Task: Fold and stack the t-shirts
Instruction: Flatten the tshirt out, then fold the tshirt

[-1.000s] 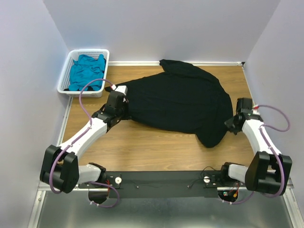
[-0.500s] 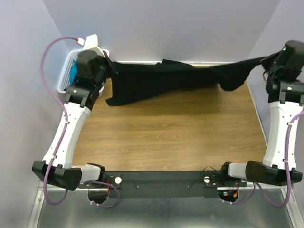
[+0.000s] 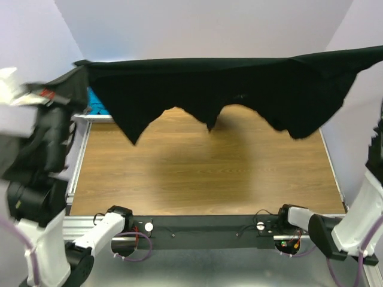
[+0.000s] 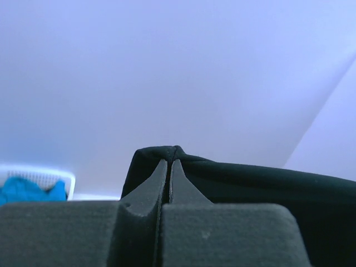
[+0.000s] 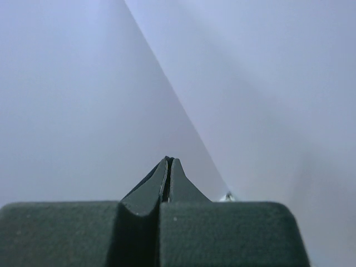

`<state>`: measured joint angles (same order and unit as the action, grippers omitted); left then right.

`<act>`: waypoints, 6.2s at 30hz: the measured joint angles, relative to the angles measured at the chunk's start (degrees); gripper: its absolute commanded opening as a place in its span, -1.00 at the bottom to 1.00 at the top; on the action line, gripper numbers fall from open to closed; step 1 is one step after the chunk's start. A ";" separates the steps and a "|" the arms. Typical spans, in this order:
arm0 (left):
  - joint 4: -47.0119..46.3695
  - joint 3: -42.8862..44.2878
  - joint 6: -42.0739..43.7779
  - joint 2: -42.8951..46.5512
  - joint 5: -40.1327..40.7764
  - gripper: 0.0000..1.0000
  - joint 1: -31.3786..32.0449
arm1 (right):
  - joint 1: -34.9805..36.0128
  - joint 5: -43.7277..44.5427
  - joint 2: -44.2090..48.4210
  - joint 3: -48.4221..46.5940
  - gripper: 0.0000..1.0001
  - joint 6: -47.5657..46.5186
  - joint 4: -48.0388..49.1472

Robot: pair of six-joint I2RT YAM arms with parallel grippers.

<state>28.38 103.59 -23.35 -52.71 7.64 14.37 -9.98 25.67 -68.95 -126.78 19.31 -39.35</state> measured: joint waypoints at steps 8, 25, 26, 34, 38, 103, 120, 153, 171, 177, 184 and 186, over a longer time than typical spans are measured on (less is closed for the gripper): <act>-1.62 6.14 2.73 3.45 -1.16 -1.00 0.00 | 0.13 -1.36 2.67 -5.97 -0.99 -9.07 5.62; -12.50 -21.57 3.78 -29.42 -0.76 -1.00 -1.44 | 0.13 -13.16 -23.41 15.91 -0.99 -14.99 17.94; -13.22 -21.44 3.61 -33.97 -0.83 -1.00 -2.05 | 0.26 -13.81 -27.28 17.49 -0.99 -15.08 19.26; -13.53 -2.95 3.48 -65.00 -2.43 -1.00 -4.90 | 2.03 -15.98 -53.88 14.29 -0.99 -16.50 23.58; -12.46 4.76 3.61 -75.93 -3.67 -1.00 -5.97 | 2.97 -16.11 -63.17 9.22 -0.99 -17.46 24.24; -8.44 10.58 4.94 -81.81 -12.61 -1.00 -14.47 | 13.03 -18.10 -14.93 69.02 -0.99 9.62 9.16; -8.57 4.33 4.85 -78.23 -10.86 -1.00 -14.47 | 9.35 -24.90 -20.59 65.64 0.07 9.77 10.14; -8.44 2.29 3.17 -77.79 -10.71 -1.00 -14.36 | -0.61 -52.28 -54.25 46.88 -0.18 16.48 45.11; -7.72 -1.40 3.17 -77.02 -10.99 -1.00 -14.08 | -6.27 -53.62 -57.51 43.10 -0.83 17.44 45.33; -7.67 -1.95 3.21 -76.74 -11.04 -1.00 -14.03 | -6.19 -53.99 -57.81 42.32 0.01 16.17 45.05; -7.63 -1.92 3.37 -76.72 -11.08 -1.00 -14.03 | -5.35 -48.87 -50.25 46.69 0.09 12.00 36.89; -7.58 -1.92 3.41 -76.72 -11.08 -1.00 -14.03 | -4.33 -46.64 -45.48 49.27 0.03 11.19 35.12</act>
<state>20.80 101.67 -19.94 -129.43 -3.44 0.34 -14.31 -20.97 -114.43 -77.52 30.50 -4.23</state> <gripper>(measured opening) 0.010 0.546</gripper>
